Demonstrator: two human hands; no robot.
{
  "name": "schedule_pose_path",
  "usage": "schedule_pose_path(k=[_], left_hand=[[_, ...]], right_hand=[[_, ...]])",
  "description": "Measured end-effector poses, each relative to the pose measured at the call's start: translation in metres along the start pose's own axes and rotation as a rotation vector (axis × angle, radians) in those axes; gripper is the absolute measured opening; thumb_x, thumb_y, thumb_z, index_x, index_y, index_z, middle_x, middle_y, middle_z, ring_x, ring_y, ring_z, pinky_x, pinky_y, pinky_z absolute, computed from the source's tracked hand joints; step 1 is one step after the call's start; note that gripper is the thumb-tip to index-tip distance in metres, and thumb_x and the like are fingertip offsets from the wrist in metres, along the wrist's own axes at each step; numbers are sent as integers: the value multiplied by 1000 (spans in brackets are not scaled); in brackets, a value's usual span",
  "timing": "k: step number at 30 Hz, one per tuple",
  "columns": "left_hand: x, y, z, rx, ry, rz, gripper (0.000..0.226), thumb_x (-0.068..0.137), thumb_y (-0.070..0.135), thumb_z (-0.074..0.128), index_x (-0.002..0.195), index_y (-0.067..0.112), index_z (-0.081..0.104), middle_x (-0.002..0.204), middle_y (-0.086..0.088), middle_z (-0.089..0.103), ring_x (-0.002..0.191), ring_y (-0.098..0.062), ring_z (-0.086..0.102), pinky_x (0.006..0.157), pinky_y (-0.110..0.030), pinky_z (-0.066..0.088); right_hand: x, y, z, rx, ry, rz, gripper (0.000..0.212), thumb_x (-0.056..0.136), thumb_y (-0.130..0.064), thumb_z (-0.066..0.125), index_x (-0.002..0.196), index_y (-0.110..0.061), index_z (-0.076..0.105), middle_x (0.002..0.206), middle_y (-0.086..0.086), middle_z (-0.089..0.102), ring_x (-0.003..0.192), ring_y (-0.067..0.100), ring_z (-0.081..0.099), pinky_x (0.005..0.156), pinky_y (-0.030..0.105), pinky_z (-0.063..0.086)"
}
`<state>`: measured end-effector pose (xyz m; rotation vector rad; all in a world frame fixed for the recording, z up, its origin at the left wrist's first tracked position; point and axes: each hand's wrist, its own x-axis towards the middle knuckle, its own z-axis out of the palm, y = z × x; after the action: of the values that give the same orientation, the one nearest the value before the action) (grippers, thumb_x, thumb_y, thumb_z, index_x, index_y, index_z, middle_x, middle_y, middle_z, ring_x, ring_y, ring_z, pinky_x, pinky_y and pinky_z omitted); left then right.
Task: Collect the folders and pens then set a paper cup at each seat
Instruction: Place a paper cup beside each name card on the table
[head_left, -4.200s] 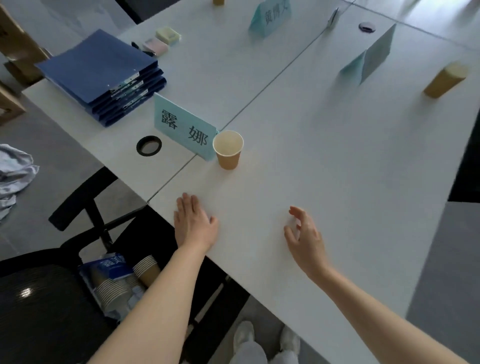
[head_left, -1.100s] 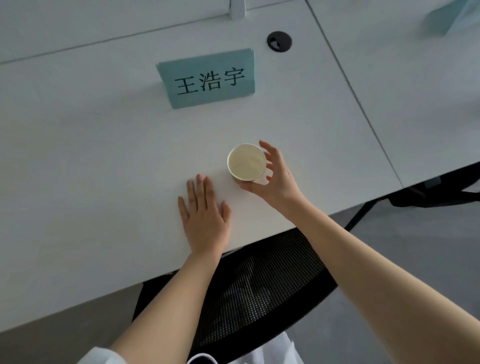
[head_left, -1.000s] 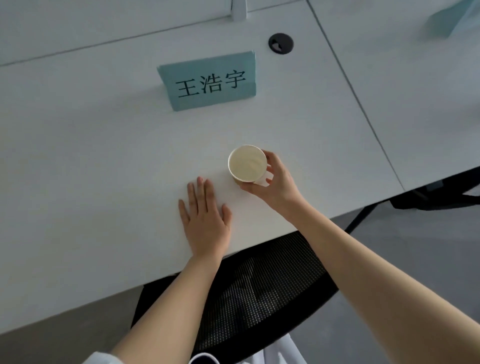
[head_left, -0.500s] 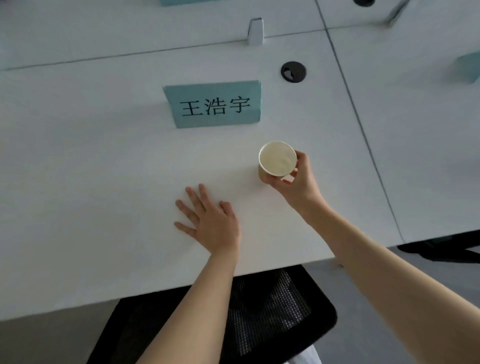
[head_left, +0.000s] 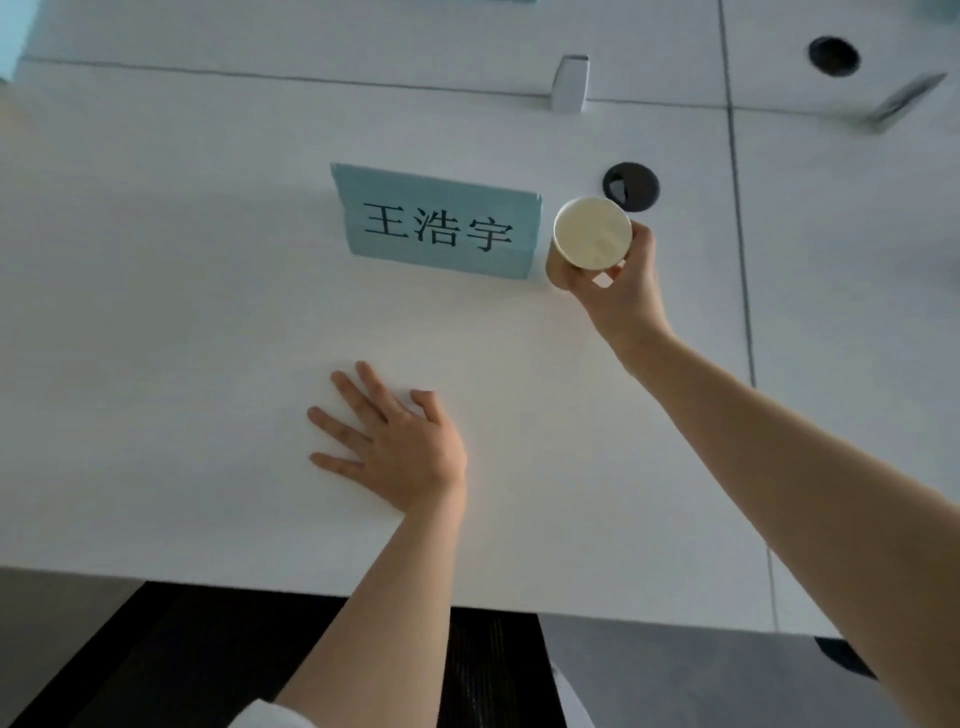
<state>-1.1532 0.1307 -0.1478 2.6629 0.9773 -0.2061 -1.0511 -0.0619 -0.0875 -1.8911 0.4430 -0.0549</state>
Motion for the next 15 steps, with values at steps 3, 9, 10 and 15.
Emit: schedule_pose_path(k=[3,9,10,15], left_hand=[[0,0,2,-1,18,-2,67,95,45,25,157,23,14,165,-1,8,150,-40,-2,114,-68,-2],[0,1,3,11,19,-5,68,93,46,21,157,24,13,166,0,6,150,-39,-3,114,-67,-3],[0,1,3,11,20,-5,69,92,46,21,157,24,14,166,0,6,150,-39,-3,114,-67,-2],[-1,2,3,2,23,1,70,93,49,24,157,24,15,166,-1,7,150,-40,-3,114,-69,-2]], right_hand=[[13,-1,2,-6,-9,2,68,76,-34,77,130,-21,37,117,-9,50,112,17,56,98,41,49],[23,-3,7,-2,-45,33,68,77,-31,78,131,-21,38,104,-23,48,110,12,56,95,38,51],[23,-4,8,7,-44,49,67,77,-30,78,131,-22,38,103,-24,49,109,11,57,94,37,51],[18,0,5,67,-64,101,75,77,-26,79,137,-23,35,124,-13,52,117,8,54,93,29,48]])
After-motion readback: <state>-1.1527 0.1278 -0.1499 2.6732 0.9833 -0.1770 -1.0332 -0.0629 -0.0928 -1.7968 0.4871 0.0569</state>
